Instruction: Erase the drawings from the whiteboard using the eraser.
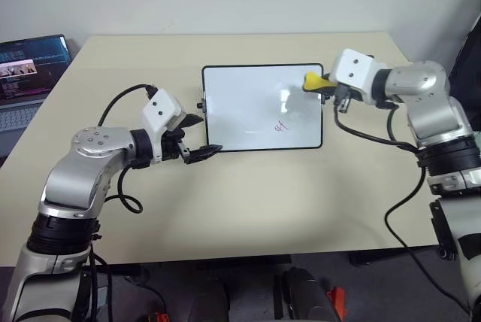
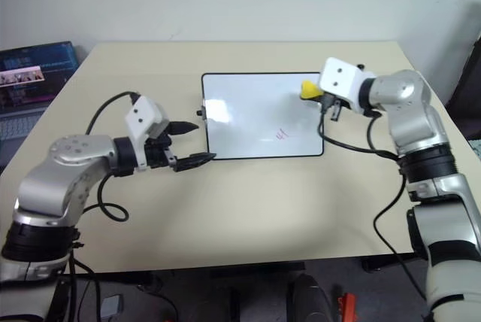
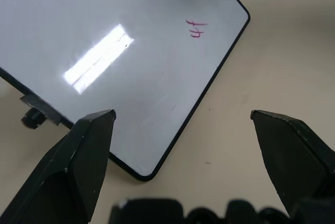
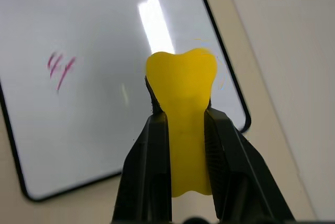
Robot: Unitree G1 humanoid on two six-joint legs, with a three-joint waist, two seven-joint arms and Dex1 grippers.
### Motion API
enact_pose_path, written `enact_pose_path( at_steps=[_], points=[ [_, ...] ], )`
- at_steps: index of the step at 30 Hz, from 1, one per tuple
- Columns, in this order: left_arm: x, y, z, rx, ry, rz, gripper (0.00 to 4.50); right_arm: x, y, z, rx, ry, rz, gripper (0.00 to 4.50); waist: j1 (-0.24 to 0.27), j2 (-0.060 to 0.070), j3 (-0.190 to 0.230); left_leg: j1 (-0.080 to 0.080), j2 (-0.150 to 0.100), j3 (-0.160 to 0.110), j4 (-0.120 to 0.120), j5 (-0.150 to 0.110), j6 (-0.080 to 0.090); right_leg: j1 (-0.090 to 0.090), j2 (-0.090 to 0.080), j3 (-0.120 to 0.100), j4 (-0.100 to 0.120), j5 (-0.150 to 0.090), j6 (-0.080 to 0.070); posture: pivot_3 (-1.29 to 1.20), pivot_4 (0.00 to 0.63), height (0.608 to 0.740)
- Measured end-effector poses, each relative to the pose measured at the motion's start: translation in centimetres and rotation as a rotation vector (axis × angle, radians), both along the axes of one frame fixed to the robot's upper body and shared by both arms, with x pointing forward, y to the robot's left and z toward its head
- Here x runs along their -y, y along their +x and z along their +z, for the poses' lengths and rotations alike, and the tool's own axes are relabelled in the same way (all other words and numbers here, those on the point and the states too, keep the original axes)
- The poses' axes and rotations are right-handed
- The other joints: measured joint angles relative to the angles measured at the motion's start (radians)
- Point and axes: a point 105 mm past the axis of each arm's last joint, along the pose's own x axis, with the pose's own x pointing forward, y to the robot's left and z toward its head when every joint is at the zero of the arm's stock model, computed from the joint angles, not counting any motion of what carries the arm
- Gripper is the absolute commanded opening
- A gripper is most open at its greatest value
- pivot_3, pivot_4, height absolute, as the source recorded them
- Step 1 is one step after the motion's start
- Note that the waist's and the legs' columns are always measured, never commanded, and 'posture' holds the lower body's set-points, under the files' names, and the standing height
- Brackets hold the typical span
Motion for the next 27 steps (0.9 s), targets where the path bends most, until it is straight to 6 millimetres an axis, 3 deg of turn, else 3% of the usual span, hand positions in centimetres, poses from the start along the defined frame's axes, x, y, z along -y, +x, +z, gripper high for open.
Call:
enact_pose_path(
  at_steps=[4, 13, 27],
  points=[
    [0.0, -0.1, 0.3, 0.011, 0.013, -0.015, 4.50, 1.3, 0.0, 0.3, 0.005, -0.027, -0.038, 0.54, -0.003, 0.000, 0.000, 0.000, 0.000, 0.000, 0.000, 0.000, 0.000, 0.000, 0.000, 0.000, 0.000, 0.000, 0.000, 0.00, 0.150, 0.740],
    [0.2, 0.1, 0.8, 0.036, 0.036, -0.032, 4.50, -1.1, -0.3, 0.3, -0.001, -0.001, 0.027, 0.54, 0.001, 0.000, 0.000, -0.001, 0.000, 0.000, 0.000, 0.000, 0.000, 0.000, 0.000, 0.000, 0.000, 0.000, 0.000, 0.00, 0.150, 0.740],
    [0.2, 0.1, 0.8, 0.034, 0.038, -0.037, 4.50, -0.9, -0.1, -0.2, -0.018, -0.004, 0.017, 0.54, 0.001, 0.000, 0.000, -0.001, 0.000, 0.000, 0.000, 0.000, 0.000, 0.000, 0.000, 0.000, 0.000, 0.000, 0.000, 0.00, 0.150, 0.740]
  ],
)
